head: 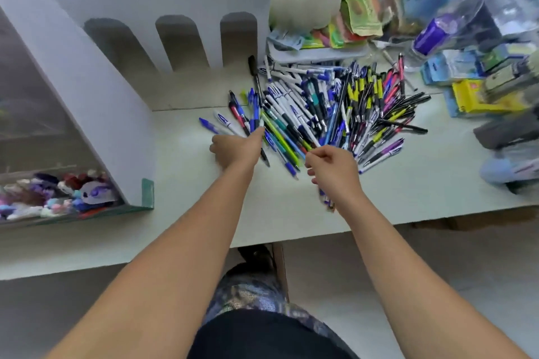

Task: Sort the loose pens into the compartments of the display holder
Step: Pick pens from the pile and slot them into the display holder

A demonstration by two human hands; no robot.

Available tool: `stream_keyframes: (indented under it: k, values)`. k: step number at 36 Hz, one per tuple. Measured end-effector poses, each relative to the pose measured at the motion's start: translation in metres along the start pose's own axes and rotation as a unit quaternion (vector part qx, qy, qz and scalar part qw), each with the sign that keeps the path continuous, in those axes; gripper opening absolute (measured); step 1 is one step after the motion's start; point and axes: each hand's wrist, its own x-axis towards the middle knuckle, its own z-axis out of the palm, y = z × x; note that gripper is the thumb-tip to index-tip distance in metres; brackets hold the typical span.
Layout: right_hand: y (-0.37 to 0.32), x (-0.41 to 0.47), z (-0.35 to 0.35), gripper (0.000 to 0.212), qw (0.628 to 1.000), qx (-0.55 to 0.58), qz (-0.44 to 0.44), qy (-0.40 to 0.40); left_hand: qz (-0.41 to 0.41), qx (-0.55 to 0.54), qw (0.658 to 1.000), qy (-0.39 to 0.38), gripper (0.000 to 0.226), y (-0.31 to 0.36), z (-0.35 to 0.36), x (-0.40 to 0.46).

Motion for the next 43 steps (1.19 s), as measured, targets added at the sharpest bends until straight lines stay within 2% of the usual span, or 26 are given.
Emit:
stream_keyframes:
  k: [5,11,15,19,23,28,30,33,35,36,40,43]
  values:
    - [0.008,0.024,-0.009,0.011,1.000,-0.002,0.008,-0.003,0.021,0.111,0.993,0.020,0.105,0.028,0.037,0.003]
    - [0.007,0.042,-0.017,0.011,1.000,0.008,0.007,-0.008,0.039,0.179,0.983,-0.019,0.096,0.028,0.064,-0.015]
    - [0.007,0.053,-0.018,0.013,0.998,-0.028,-0.035,-0.041,0.049,0.190,0.980,-0.020,0.082,0.022,0.076,-0.029]
    - [0.015,0.060,-0.018,0.010,0.988,-0.087,-0.080,-0.102,0.038,0.153,0.988,-0.001,0.066,0.018,0.081,-0.033]
    - [0.023,0.061,-0.022,0.012,0.970,-0.121,-0.110,-0.180,-0.013,0.101,0.995,0.019,0.035,0.012,0.080,-0.035]
    - [0.027,0.067,-0.032,0.009,0.953,-0.142,-0.134,-0.232,-0.061,-0.014,0.997,0.042,0.030,-0.006,0.081,-0.039]
    - [0.025,0.070,-0.037,0.009,0.949,-0.134,-0.141,-0.248,-0.078,-0.064,0.994,0.047,0.037,-0.009,0.078,-0.043]
    - [0.020,0.074,-0.042,0.010,0.946,-0.121,-0.157,-0.255,-0.122,-0.148,0.981,0.008,0.072,-0.008,0.072,-0.051]
    - [0.017,0.076,-0.044,0.012,0.946,-0.108,-0.164,-0.256,-0.158,-0.197,0.967,-0.018,0.082,-0.013,0.072,-0.049]
    - [0.015,0.077,-0.045,0.012,0.946,-0.102,-0.167,-0.258,-0.169,-0.218,0.961,-0.032,0.075,-0.015,0.072,-0.047]
    - [0.004,0.077,-0.050,0.014,0.950,-0.079,-0.164,-0.255,-0.185,-0.261,0.939,-0.130,0.016,0.004,0.063,-0.066]
    - [-0.001,0.076,-0.053,0.018,0.956,-0.062,-0.145,-0.249,-0.206,-0.300,0.913,-0.183,0.015,0.009,0.061,-0.072]
